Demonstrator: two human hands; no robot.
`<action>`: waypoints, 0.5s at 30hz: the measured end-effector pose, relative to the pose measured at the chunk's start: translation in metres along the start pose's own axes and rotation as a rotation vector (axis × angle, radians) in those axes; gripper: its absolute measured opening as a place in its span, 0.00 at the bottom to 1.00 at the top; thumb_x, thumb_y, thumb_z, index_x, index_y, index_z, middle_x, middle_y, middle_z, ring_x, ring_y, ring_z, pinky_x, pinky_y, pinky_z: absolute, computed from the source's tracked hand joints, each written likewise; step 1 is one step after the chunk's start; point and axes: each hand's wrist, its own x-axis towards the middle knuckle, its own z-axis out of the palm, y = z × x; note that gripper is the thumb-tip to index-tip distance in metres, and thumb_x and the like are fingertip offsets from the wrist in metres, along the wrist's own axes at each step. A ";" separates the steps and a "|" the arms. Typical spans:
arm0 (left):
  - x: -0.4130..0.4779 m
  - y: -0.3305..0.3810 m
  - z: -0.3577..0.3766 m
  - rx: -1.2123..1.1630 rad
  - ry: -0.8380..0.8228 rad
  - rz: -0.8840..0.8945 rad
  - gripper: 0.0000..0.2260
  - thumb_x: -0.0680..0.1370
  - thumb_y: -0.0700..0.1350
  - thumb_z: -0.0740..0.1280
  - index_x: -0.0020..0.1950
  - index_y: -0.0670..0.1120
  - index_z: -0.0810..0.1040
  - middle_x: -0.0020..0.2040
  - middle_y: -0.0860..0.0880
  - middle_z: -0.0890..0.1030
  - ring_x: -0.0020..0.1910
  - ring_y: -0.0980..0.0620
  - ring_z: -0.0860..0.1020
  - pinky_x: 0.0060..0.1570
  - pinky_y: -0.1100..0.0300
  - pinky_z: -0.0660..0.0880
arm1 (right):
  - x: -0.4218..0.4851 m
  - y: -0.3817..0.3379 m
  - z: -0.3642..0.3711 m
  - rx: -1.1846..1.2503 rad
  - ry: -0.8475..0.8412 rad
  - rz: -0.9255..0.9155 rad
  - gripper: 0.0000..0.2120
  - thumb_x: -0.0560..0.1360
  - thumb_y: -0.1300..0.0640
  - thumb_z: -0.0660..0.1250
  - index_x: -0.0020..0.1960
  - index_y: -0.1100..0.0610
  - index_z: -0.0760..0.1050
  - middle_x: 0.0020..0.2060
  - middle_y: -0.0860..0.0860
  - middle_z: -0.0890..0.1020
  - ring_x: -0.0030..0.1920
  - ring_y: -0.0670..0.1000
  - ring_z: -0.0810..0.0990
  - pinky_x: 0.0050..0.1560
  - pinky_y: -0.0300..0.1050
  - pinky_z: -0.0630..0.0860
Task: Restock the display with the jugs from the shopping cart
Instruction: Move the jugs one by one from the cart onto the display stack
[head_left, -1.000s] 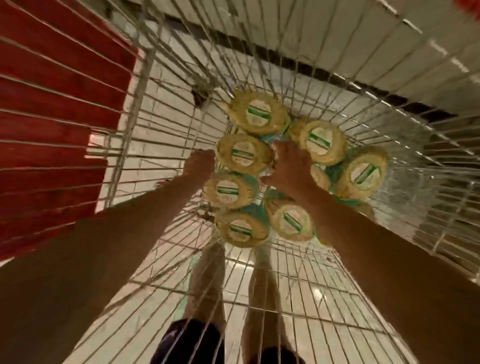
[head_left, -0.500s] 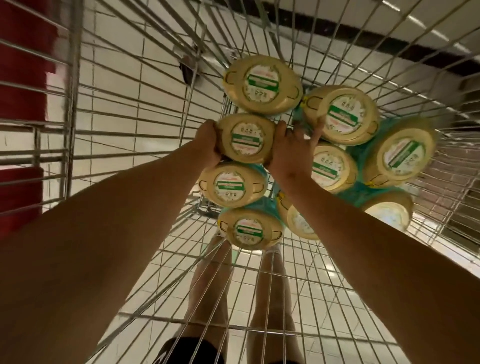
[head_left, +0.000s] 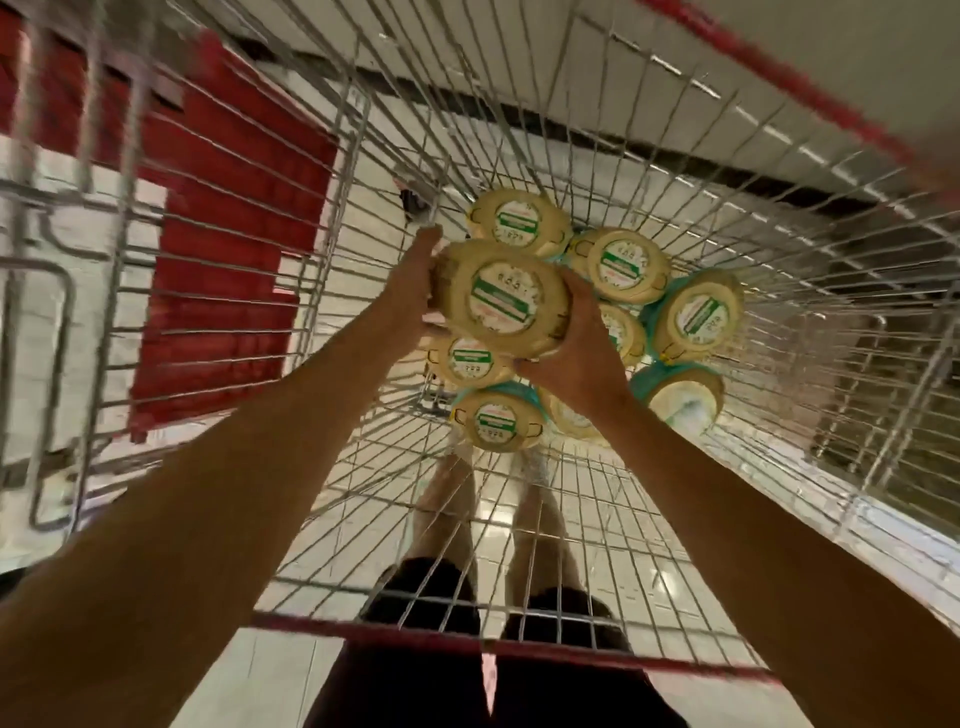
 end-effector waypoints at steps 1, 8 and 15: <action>-0.024 0.007 -0.005 0.006 -0.008 0.054 0.21 0.83 0.64 0.60 0.53 0.49 0.83 0.46 0.49 0.84 0.49 0.46 0.81 0.52 0.48 0.79 | -0.010 -0.015 -0.015 0.038 0.029 0.008 0.56 0.62 0.50 0.87 0.80 0.52 0.56 0.75 0.55 0.70 0.73 0.54 0.73 0.67 0.48 0.77; -0.168 -0.001 -0.001 -0.184 -0.014 0.442 0.18 0.82 0.53 0.66 0.65 0.44 0.79 0.52 0.49 0.84 0.52 0.53 0.82 0.54 0.50 0.79 | -0.096 -0.138 -0.115 0.323 0.340 -0.045 0.52 0.59 0.41 0.87 0.75 0.43 0.63 0.66 0.34 0.76 0.67 0.43 0.79 0.59 0.39 0.81; -0.256 -0.059 0.069 -0.507 -0.505 0.274 0.37 0.83 0.70 0.52 0.79 0.43 0.69 0.75 0.36 0.73 0.75 0.36 0.71 0.72 0.38 0.71 | -0.180 -0.214 -0.120 0.482 0.571 0.066 0.55 0.57 0.44 0.88 0.76 0.43 0.61 0.68 0.40 0.74 0.70 0.45 0.76 0.60 0.41 0.81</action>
